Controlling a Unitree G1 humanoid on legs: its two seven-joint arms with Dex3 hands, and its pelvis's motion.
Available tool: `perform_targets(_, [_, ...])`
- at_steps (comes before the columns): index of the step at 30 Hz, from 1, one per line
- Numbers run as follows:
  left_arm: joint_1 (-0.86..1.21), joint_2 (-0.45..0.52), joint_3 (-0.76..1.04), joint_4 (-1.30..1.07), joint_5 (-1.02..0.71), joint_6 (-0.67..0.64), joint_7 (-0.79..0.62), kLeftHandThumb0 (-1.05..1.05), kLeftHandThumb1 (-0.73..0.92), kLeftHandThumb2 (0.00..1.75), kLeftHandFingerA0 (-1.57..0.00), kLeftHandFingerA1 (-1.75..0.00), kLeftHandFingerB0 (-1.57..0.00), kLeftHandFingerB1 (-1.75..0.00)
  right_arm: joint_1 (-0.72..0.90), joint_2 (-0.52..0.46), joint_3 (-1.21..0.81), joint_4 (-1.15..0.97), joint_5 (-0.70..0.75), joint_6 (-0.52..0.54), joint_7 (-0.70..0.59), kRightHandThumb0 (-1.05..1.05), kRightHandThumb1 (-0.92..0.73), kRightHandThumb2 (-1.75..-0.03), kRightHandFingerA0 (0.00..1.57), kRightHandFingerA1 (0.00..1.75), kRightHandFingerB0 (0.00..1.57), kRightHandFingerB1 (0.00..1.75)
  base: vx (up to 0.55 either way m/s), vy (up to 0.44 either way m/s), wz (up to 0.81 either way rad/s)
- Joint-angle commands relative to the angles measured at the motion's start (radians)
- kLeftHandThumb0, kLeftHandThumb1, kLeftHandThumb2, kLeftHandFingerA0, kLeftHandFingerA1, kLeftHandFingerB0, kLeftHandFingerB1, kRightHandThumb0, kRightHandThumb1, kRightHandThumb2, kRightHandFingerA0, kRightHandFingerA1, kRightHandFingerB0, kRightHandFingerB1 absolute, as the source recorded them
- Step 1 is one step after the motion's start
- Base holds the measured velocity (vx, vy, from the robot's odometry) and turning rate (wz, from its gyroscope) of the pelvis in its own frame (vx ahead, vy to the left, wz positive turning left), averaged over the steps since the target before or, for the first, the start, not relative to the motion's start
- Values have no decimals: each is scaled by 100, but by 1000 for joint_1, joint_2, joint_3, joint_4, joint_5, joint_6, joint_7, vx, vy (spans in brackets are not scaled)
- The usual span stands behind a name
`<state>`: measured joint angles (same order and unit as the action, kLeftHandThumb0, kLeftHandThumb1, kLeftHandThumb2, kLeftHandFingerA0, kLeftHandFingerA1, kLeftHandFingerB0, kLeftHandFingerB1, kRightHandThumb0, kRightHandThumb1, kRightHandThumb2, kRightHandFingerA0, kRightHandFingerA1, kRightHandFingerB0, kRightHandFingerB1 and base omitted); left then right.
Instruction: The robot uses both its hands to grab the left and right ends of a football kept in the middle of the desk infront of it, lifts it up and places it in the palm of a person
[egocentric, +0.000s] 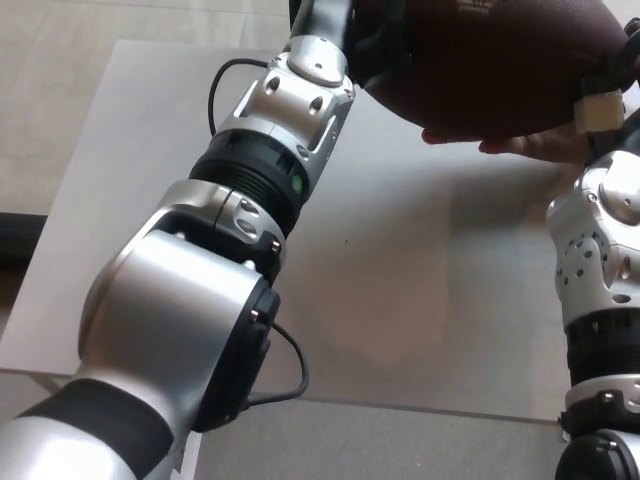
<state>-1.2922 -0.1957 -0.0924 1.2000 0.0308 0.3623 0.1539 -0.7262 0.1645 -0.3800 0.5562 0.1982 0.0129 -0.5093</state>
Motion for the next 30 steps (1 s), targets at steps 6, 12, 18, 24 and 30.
perform_targets(6, [-32,-52,-20,12,19,79,-92,-95,92,87,0,-26,0,-15,-29,53,-54,-8,137,-17,47,-67,-61,-99,67,72,43,57,0,0,0])
perform_targets(12, [-14,-44,22,-5,7,107,-88,-105,91,128,0,-19,0,-4,-5,0,-20,55,40,-20,-40,-65,-78,-67,63,146,42,43,0,0,0])
perform_targets(18, [-13,-45,38,-32,13,125,-74,-94,92,81,0,-43,0,-6,15,-33,-26,83,42,-35,-30,-35,-53,-108,112,122,0,49,0,0,0])
perform_targets(24, [27,-22,47,-45,16,73,-115,-105,92,70,0,-12,0,0,106,-157,131,-31,-47,126,87,-105,-79,-113,0,15,0,6,0,0,0])
perform_targets(30, [34,3,42,-56,24,59,-135,-105,71,121,0,-19,0,0,142,-285,235,-104,-106,234,154,-101,-92,-83,0,0,0,0,0,0,0])
